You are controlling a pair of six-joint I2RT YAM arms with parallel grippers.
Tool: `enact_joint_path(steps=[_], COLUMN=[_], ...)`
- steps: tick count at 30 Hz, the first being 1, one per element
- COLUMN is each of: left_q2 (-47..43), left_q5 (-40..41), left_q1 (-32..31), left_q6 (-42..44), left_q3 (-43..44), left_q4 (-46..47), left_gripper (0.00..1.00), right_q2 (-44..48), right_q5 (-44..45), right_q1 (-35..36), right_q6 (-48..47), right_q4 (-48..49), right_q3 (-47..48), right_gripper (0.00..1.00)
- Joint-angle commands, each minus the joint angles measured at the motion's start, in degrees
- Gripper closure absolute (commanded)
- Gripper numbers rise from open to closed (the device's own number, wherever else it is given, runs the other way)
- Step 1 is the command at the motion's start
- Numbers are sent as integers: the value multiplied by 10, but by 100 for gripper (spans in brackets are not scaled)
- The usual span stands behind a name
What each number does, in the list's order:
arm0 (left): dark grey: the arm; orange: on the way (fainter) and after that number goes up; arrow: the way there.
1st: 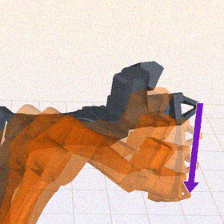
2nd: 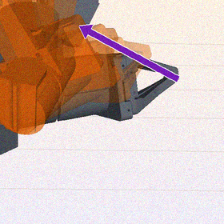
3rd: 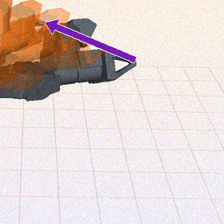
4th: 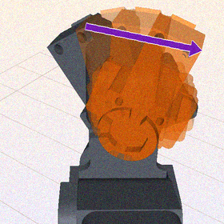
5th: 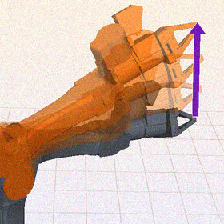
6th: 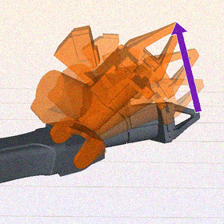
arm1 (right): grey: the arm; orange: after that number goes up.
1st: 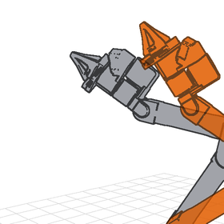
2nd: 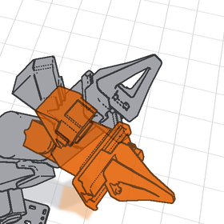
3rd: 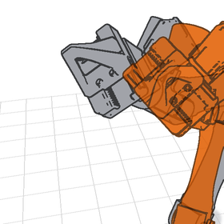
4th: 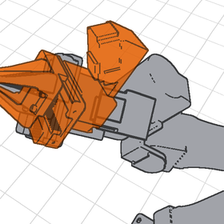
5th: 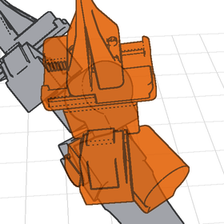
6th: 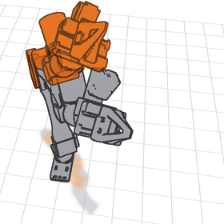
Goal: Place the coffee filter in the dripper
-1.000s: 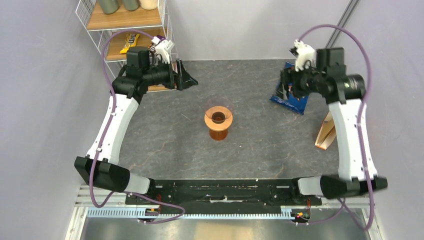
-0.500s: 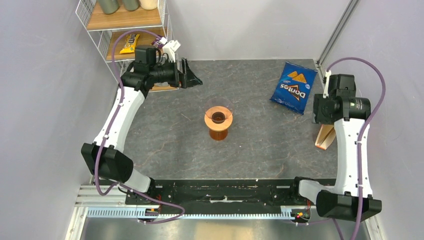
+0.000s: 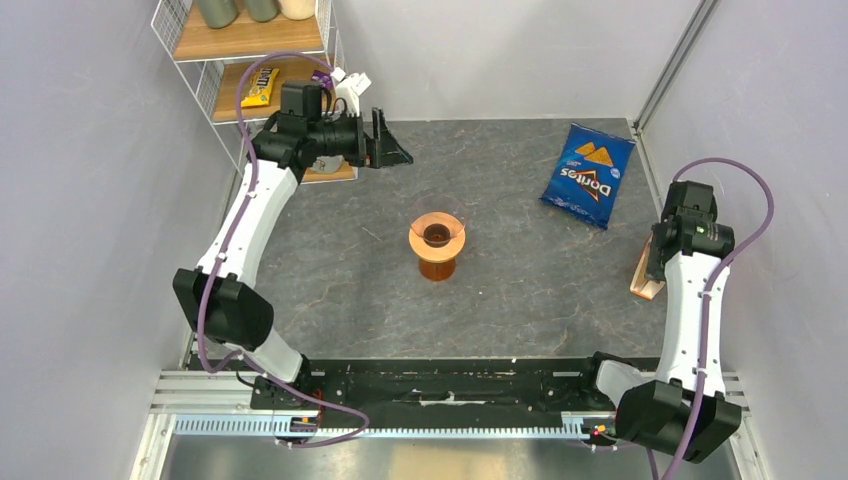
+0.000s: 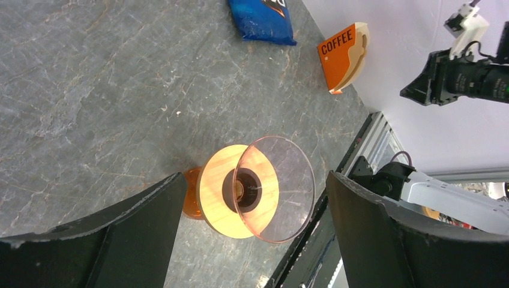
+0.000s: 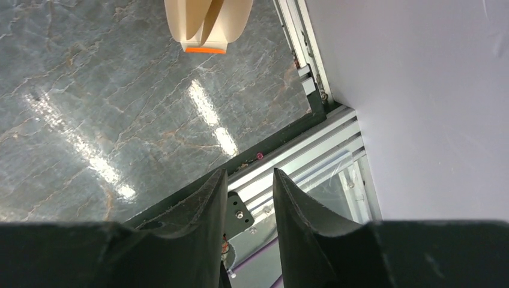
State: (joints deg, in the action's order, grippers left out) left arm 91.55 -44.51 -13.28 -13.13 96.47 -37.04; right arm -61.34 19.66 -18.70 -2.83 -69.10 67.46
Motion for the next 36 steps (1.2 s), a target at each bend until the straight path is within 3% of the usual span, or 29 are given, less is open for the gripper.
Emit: enact_joint_path(steps=[1, 9, 24, 36], left_q2=[19, 51, 66, 74], left_q5=[-20, -11, 4, 6], left_q1=[-9, -28, -51, -62], left_q6=[4, 8, 2, -2], left_q3=[59, 110, 129, 132], left_q4=[-31, -55, -55, -48], left_gripper=[6, 5, 5, 4], right_q2=[10, -23, -85, -70], right_q5=[22, -24, -38, -7], right_q1=[-20, -54, -56, -64], right_q6=[-20, -33, -1, -20], right_q4=[76, 149, 229, 262], right_q3=[-26, -62, -75, -134], right_gripper=[60, 72, 71, 71])
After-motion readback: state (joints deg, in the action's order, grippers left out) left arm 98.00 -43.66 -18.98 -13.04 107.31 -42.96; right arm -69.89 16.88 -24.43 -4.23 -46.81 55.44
